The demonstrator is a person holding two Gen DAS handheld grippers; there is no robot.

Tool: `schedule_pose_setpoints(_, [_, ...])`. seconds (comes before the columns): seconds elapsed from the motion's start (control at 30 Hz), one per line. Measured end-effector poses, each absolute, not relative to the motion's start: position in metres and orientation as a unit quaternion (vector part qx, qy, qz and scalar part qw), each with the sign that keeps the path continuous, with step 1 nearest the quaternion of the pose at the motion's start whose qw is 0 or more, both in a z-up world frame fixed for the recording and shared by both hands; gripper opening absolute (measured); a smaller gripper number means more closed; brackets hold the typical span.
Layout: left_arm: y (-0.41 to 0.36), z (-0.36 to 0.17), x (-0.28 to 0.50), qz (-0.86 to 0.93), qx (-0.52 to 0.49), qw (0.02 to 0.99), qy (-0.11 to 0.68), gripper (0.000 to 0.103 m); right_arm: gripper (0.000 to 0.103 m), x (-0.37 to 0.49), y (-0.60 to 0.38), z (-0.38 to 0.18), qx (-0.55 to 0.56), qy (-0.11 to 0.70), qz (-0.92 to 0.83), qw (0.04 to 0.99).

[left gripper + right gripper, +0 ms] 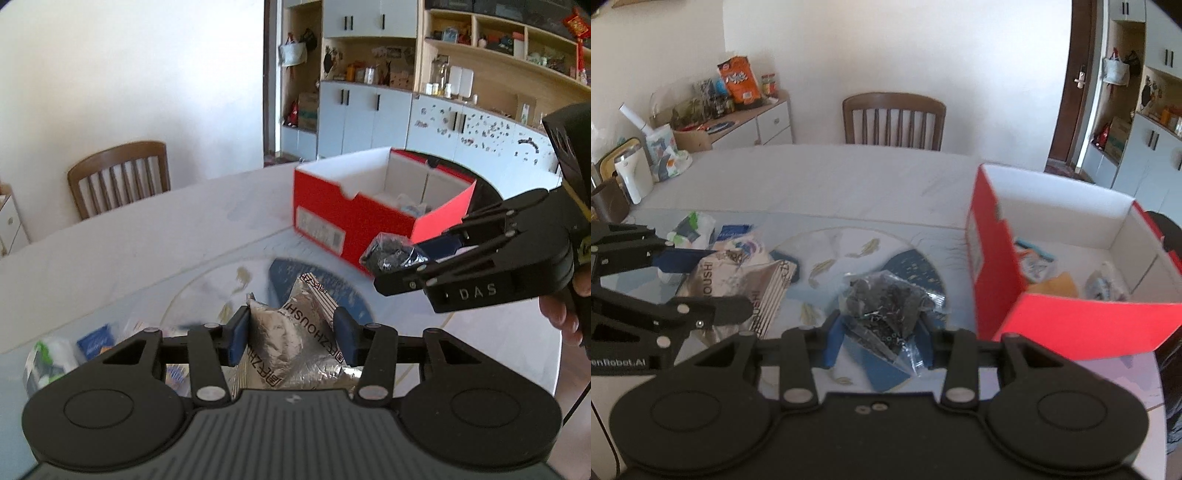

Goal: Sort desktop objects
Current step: 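Carry the foil bag and black pouch with both tools into the red box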

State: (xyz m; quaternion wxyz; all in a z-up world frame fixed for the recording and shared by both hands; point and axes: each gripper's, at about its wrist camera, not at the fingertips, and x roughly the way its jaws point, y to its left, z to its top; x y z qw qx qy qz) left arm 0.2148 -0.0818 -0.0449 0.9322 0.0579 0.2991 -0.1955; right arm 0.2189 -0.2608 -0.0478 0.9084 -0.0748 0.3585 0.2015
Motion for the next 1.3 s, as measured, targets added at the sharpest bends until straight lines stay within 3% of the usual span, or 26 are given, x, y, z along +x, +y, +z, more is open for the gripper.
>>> schedule_pose_setpoints(0.73, [-0.177,0.017,0.269,-0.202,0.065,0.947,0.240,0.047,0.039,0.262,-0.351,0.001,-0.106,0.313,0.204,0.922])
schedule_pose_setpoints(1.3, [-0.267,0.017,0.331,-0.218,0.103,0.938,0.248,0.047,0.039,0.331,-0.424,-0.012,-0.089,0.343,0.178,0.918])
